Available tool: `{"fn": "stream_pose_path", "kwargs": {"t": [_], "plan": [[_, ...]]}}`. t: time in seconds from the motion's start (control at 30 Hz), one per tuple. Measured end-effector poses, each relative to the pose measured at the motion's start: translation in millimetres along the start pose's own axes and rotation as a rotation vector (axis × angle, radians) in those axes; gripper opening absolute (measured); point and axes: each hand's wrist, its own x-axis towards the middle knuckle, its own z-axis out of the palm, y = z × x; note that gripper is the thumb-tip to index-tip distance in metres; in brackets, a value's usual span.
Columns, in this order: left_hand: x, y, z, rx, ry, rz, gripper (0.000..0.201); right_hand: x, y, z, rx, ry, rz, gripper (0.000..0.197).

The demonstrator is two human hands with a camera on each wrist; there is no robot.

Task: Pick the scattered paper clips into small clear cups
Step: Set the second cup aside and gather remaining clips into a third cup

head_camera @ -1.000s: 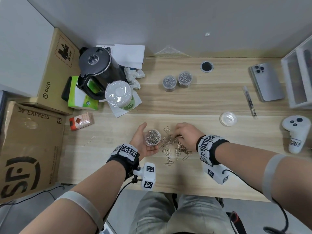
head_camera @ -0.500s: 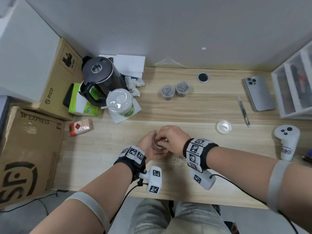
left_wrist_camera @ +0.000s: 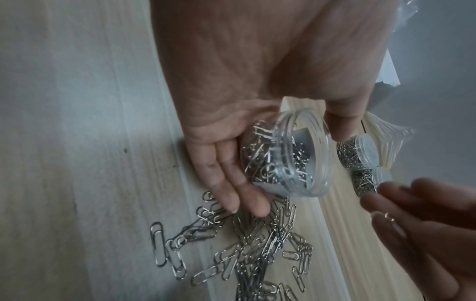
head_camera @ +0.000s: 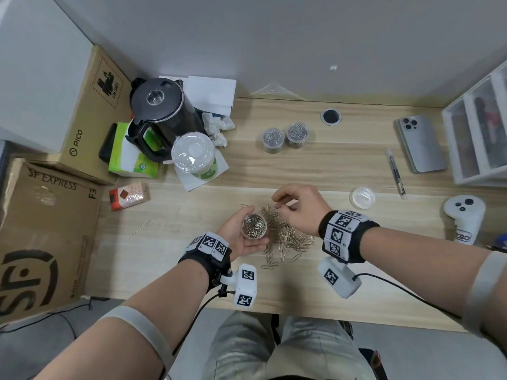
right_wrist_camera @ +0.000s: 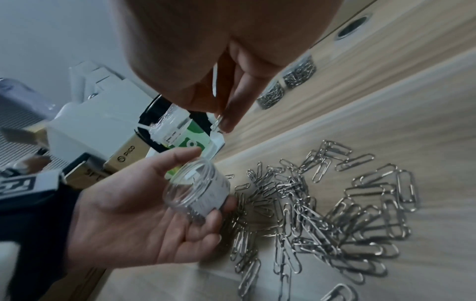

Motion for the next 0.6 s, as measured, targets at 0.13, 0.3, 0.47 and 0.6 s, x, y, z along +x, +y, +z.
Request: {"fn": "stream_pose_path", "kwargs": {"t": [0.13,0.3,0.47,0.6], "plan": [[4.0,-3.8,-0.6,0.011,-0.004,0.001,0.067,-0.2,-3.5,13.8,0.073,-0.067,-0.019,0.045],[0.6,-3.6,2.4,-0.013,-0.042,0.034,0.046,-3.6,-16.2,30.2,-0.054,-0.220,-0.175,0.044],[-2.1,0.3,-2.1,-0.029,-0.022,0.025,0.058,1.0,-8.6,12.5,-0.208,-0.038,-0.162,0.035],[-1.5,-2.3,-9.7,-0.022,-0.003,0.018,0.071,-2.0,14.6,-21.9,-0.706,-0.125,0.173,0.091]]}}
